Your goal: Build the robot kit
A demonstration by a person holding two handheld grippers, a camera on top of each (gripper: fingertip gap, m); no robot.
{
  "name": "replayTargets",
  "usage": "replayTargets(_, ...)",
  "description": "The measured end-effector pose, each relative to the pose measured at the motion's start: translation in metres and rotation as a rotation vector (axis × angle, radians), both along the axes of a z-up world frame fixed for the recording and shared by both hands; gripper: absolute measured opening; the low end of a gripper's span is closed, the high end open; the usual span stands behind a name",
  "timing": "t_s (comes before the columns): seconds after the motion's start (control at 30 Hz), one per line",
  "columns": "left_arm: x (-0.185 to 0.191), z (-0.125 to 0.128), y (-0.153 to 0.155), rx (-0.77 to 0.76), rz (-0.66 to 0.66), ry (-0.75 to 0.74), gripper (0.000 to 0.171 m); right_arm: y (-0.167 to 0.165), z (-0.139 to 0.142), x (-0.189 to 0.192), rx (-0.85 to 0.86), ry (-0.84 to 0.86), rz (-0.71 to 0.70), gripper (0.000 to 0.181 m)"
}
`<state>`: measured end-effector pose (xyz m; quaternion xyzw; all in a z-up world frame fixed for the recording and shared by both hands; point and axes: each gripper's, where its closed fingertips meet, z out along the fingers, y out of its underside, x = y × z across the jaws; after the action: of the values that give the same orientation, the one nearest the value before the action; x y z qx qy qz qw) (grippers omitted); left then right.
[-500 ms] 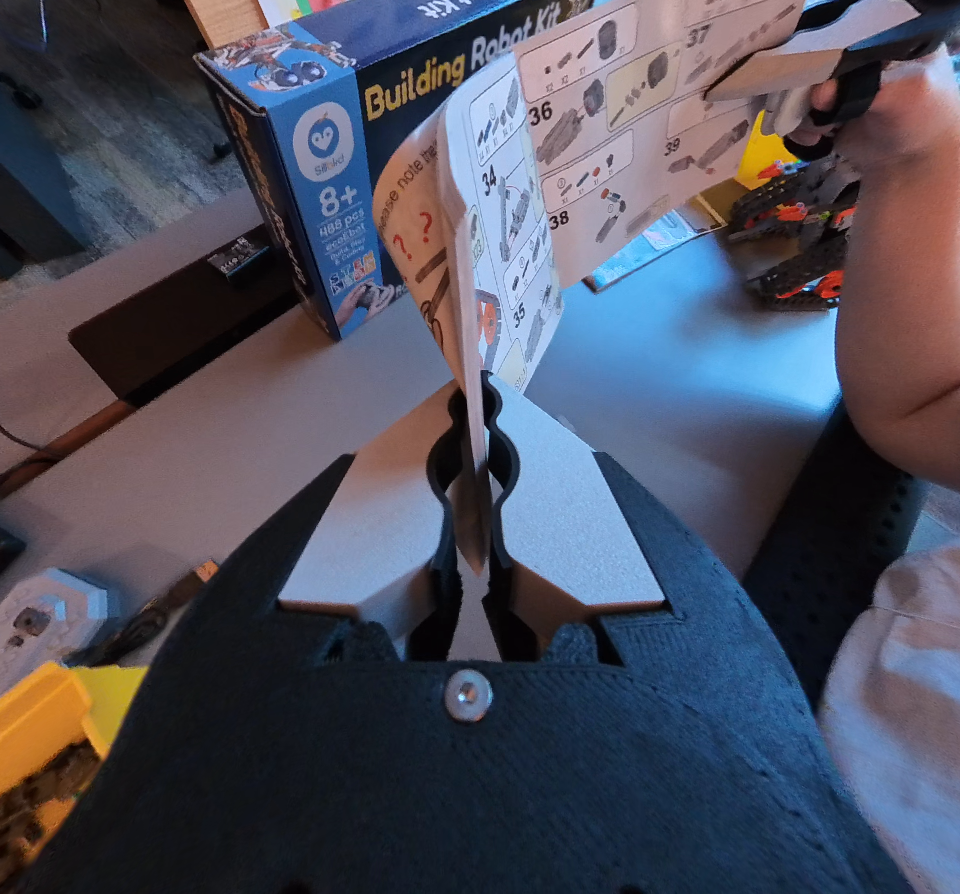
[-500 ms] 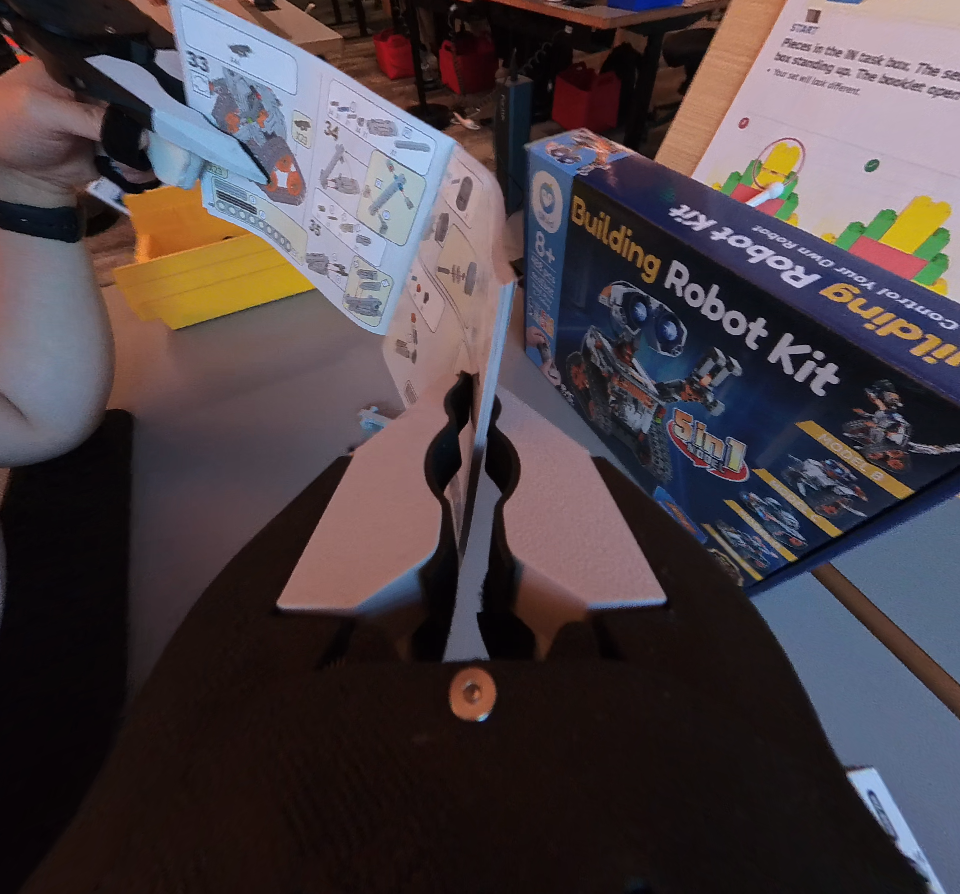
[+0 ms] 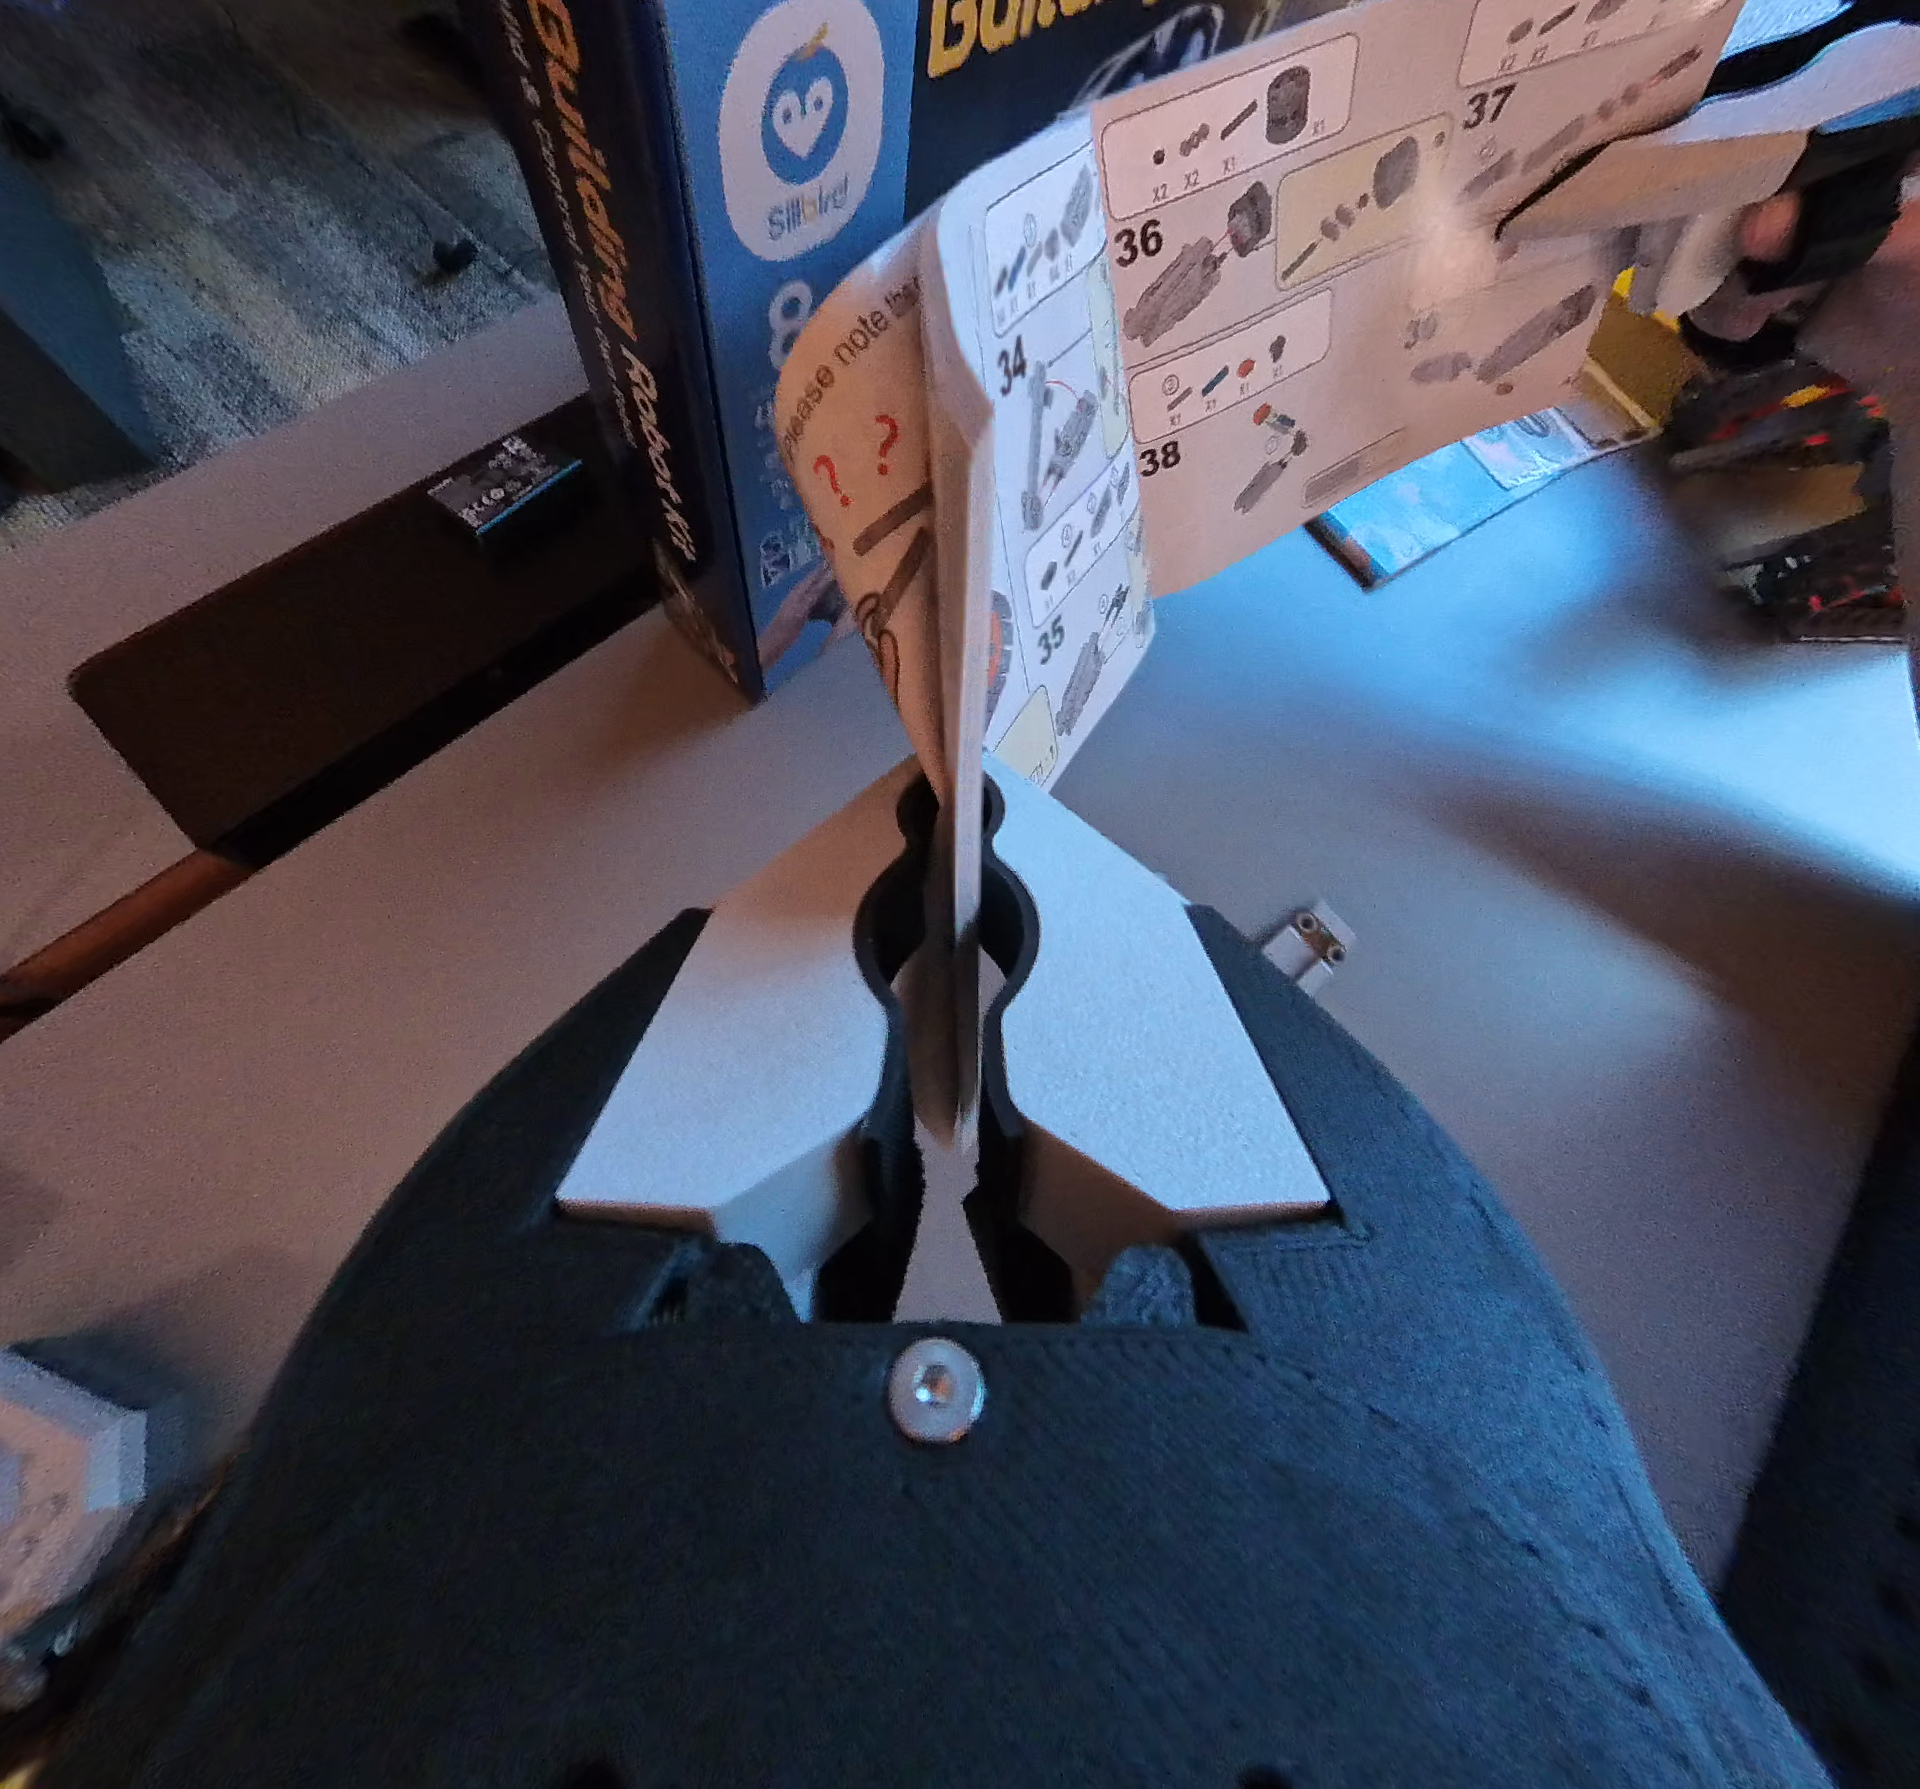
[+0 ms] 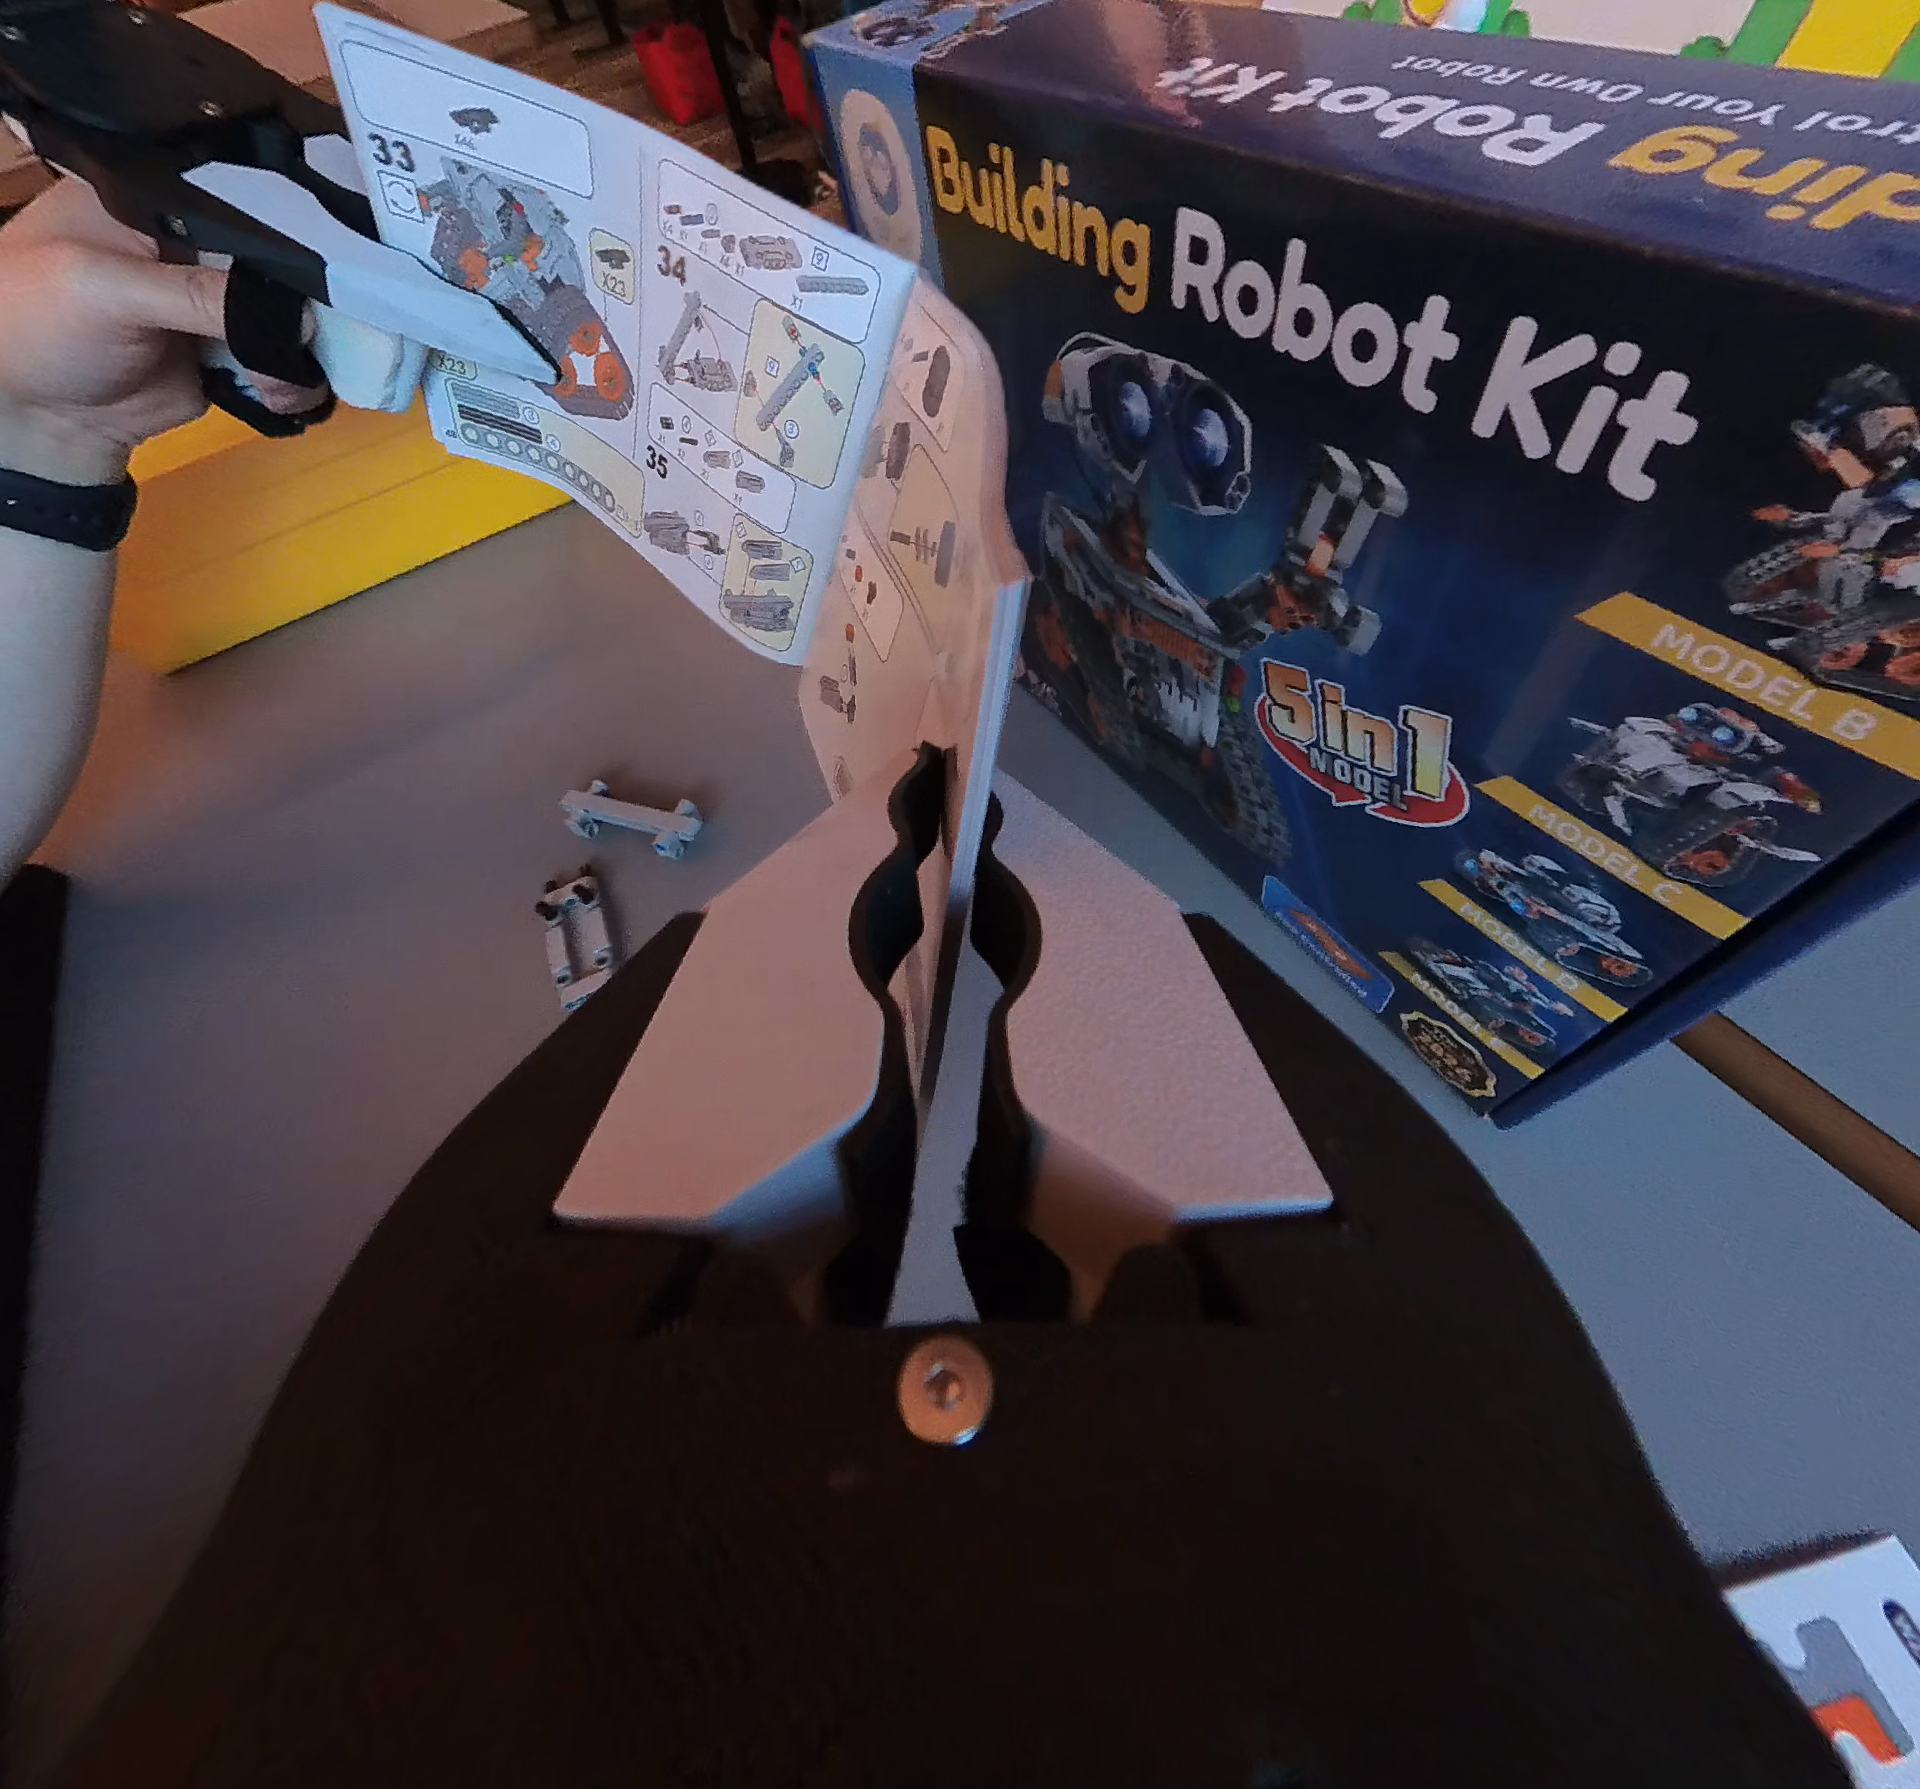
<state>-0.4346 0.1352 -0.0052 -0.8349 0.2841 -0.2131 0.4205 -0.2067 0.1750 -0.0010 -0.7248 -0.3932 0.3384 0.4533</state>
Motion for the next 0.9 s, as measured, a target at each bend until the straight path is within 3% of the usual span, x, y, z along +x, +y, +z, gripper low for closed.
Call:
replayTargets(0.1,-0.002,-0.016,0.016,0.035,0.012,0.011,0.000,0.014,-0.014,-0.001,0.043,0.018,-0.032,0.002)
replayTargets(0.27,-0.010,-0.067,0.047,-0.032,0.119,-0.063,0.000,0.037,-0.063,-0.002,0.052,-0.017,-0.102,0.001)
replayTargets(0.47,-0.011,-0.105,0.050,-0.137,0.122,-0.080,0.006,0.047,-0.088,0.002,0.042,-0.074,-0.126,0.002)
replayTargets(0.7,-0.016,-0.105,0.053,-0.144,0.151,-0.120,0.025,0.057,-0.085,0.011,0.071,-0.084,-0.192,0.020)
replayTargets(0.9,-0.025,-0.100,0.053,-0.164,0.182,-0.155,0.040,0.059,-0.078,0.018,0.086,-0.089,-0.211,0.025)
